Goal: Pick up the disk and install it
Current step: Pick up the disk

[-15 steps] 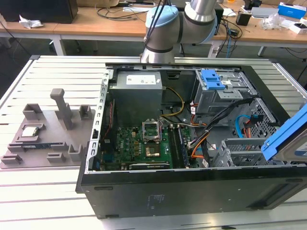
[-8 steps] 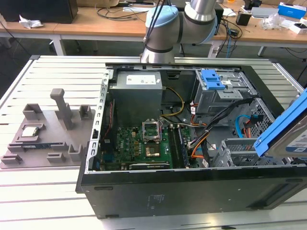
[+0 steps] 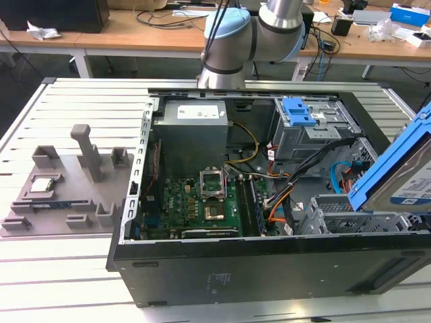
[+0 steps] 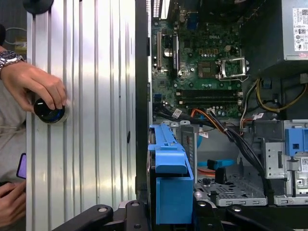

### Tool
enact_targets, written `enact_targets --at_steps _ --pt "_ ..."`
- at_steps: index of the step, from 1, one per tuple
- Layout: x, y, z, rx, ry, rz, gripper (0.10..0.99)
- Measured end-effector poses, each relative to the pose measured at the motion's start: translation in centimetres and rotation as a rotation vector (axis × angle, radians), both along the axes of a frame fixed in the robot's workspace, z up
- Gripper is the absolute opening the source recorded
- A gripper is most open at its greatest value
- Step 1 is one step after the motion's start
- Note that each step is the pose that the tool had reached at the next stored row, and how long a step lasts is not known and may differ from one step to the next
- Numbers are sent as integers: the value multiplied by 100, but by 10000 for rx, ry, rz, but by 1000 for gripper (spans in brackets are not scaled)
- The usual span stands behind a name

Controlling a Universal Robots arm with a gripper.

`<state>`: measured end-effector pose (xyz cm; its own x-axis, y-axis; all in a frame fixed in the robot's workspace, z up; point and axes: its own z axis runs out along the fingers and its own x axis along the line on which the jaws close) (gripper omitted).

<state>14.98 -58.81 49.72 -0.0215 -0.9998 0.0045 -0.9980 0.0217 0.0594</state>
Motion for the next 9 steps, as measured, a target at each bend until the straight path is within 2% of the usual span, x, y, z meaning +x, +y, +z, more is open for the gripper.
enact_targets --at_steps 9 --pt "-7 96 -108 0 0 0 361"
